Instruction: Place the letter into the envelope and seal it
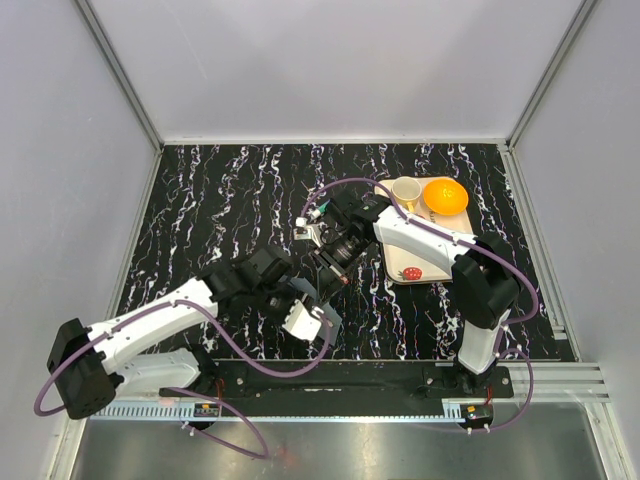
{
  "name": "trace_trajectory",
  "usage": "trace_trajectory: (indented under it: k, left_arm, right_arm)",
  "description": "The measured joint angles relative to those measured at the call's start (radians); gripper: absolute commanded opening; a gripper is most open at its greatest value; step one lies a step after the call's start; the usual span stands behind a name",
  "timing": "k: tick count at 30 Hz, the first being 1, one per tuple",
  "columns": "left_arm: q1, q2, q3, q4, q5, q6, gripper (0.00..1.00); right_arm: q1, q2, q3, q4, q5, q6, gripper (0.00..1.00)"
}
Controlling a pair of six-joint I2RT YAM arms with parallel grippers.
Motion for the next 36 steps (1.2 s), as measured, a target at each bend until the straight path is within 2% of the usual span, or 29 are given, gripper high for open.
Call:
trace_trajectory:
  k: [7, 11, 15, 16, 20, 27, 36]
  left_arm:
    - [0.000, -0.040, 0.001, -0.004, 0.030, -0.002, 0.40]
    - [0.000, -0.042, 0.012, -0.008, 0.041, -0.003, 0.33]
    - [0.000, -0.042, 0.033, -0.008, 0.048, -0.004, 0.30]
    - [0.000, -0.042, 0.037, -0.008, 0.049, -0.007, 0.21]
    - [0.000, -0.032, 0.050, -0.007, 0.053, -0.023, 0.00]
    - [0.008, -0.026, 0.040, -0.005, 0.053, -0.018, 0.00]
    - [0.071, 0.041, 0.000, 0.014, 0.061, 0.007, 0.00]
  right_arm:
    - [0.000, 0.000, -0.002, -0.006, 0.000, -0.008, 0.00]
    - [0.000, 0.000, -0.009, -0.008, 0.000, -0.013, 0.00]
    - [0.000, 0.000, -0.009, -0.014, 0.000, -0.015, 0.00]
    - [0.000, 0.000, -0.009, -0.014, 0.000, -0.015, 0.00]
    - [0.000, 0.000, -0.014, -0.014, 0.000, -0.015, 0.00]
    - [0.000, 0.000, -0.022, -0.013, 0.000, -0.016, 0.00]
    - [0.000, 0.000, -0.037, -0.014, 0.000, -0.026, 0.00]
